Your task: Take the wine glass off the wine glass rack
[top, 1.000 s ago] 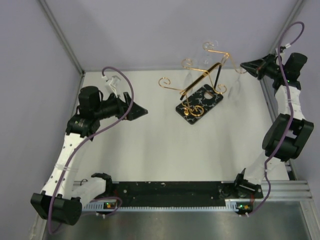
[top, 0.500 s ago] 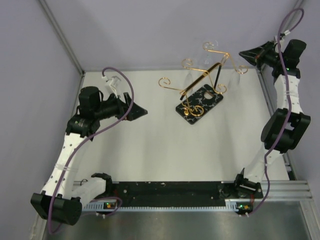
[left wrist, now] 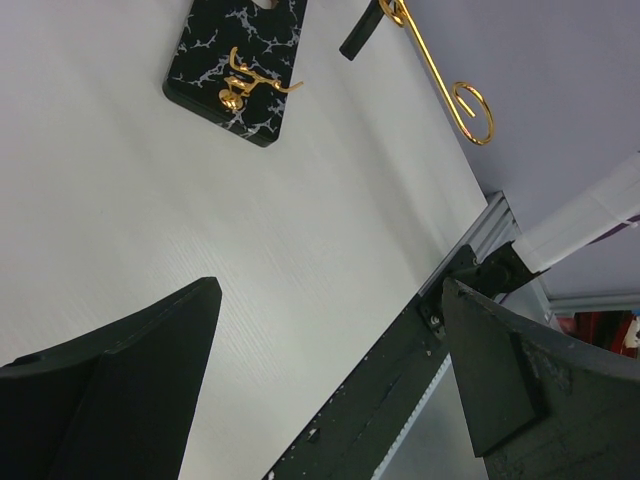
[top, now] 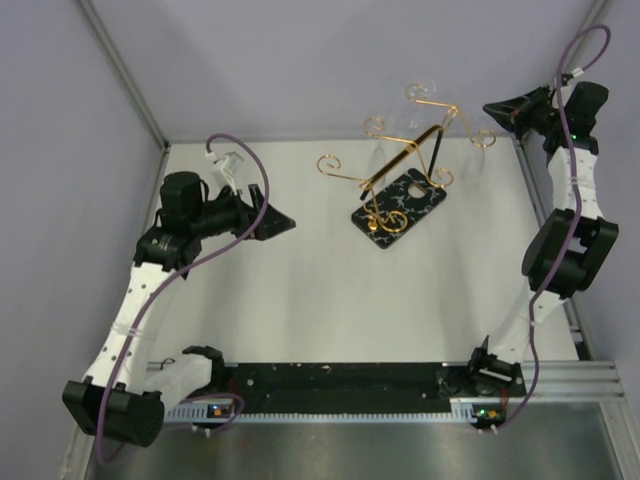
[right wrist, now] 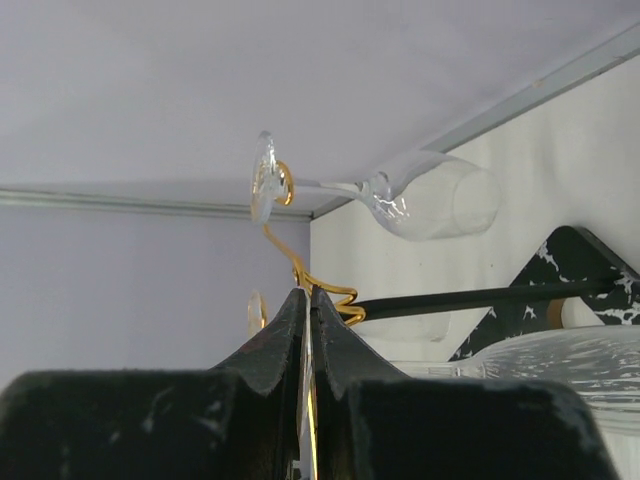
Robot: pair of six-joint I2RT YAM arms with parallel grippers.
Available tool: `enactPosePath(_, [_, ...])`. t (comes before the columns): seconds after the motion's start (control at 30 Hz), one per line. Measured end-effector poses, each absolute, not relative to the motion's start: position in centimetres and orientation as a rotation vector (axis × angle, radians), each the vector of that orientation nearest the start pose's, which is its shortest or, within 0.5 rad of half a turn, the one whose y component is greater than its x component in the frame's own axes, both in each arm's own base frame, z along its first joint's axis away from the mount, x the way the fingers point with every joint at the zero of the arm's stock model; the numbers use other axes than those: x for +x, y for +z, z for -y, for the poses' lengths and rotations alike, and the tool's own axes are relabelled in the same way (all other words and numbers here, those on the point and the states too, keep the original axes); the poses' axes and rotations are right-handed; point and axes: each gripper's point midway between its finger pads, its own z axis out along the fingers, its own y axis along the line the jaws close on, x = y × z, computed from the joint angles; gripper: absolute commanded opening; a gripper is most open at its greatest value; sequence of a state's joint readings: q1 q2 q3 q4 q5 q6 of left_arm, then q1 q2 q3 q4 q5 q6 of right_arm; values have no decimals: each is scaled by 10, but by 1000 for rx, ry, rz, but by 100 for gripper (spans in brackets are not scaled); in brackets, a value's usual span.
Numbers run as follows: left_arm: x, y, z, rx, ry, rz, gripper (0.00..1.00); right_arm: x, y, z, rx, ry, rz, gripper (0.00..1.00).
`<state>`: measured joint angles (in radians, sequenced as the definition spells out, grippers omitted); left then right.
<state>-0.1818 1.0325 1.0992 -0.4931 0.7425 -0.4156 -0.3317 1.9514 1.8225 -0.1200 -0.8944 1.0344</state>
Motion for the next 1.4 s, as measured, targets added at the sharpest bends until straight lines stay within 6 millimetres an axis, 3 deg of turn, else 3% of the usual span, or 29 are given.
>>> enactPosePath(0.23, [257,301,180,262,-1118,-2037,98,538,323,54,736,1210,-1771,0])
enactPosePath(0.4, [256,301,181,262,-1119,-2037,98,517,318,74,824,1148,-1745,0])
enactPosePath(0.57, [256,301,180,262,-1118,-2037,98,489,323,78,856,1118,-1713,0])
enactPosePath(0.87, [253,305,180,267,-1117,-2023,98,449,344,57,833,1141,-1658,0])
enactPosePath(1.07, [248,311,180,273,-1120,-2003,98,419,369,40,790,1162,-1617,0])
enactPosePath(1.4, [238,321,181,284,-1151,-1975,98,354,441,2,636,1217,-1516,0])
